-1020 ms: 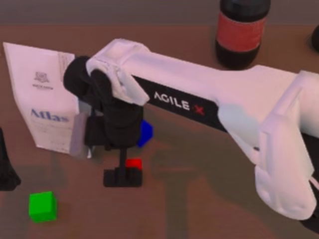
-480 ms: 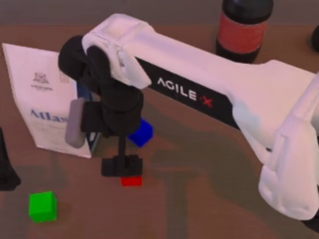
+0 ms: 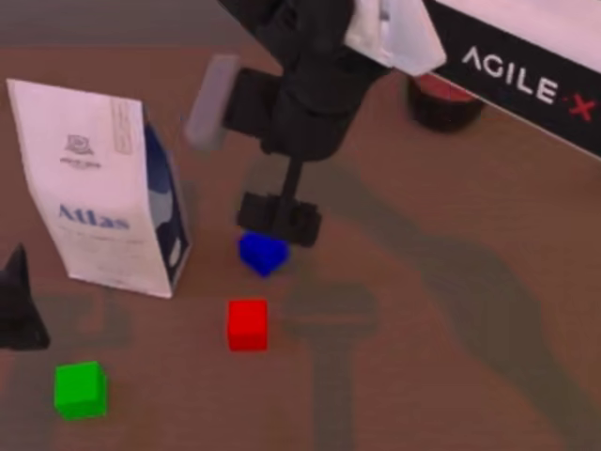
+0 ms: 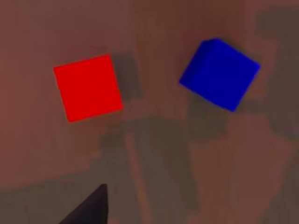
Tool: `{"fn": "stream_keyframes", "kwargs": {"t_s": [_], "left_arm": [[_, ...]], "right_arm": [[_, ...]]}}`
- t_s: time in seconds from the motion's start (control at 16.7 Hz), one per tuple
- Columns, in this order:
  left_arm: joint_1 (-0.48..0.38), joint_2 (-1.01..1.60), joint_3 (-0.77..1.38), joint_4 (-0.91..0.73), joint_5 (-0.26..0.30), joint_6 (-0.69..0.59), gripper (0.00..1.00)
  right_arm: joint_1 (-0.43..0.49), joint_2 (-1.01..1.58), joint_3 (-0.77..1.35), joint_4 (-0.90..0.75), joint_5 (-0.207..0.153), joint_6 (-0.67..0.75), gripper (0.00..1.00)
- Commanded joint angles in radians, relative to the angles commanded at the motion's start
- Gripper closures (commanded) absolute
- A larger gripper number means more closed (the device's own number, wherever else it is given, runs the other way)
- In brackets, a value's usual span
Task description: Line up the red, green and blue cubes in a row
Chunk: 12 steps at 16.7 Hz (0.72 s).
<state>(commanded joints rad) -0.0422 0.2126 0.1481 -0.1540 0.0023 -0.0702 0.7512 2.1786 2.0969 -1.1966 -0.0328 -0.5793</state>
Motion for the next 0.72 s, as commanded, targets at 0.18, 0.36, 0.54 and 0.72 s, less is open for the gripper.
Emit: {"fn": "stream_keyframes", "kwargs": {"t_s": [0.18,0.36,0.54,0.72], "left_arm": [[-0.027,0.178,0.100,-0.110,-0.001,-0.048,0.00],[-0.057,0.392,0.208,-0.233,-0.002,-0.101,0.00],[-0.088,0.613,0.317,-0.360,-0.002,-0.155,0.00],[-0.118,0.812,0.421,-0.482,-0.002,-0.206,0.00]], "right_arm": [[-0.111,-0.292,-0.245,0.165,-0.014,0.076,0.00],[-0.237,-0.641,-0.548,0.349,-0.026,0.169,0.00],[-0.364,-1.003,-0.893,0.535,-0.031,0.268,0.00],[-0.479,-1.341,-1.246,0.710,-0.027,0.361,0.00]]}}
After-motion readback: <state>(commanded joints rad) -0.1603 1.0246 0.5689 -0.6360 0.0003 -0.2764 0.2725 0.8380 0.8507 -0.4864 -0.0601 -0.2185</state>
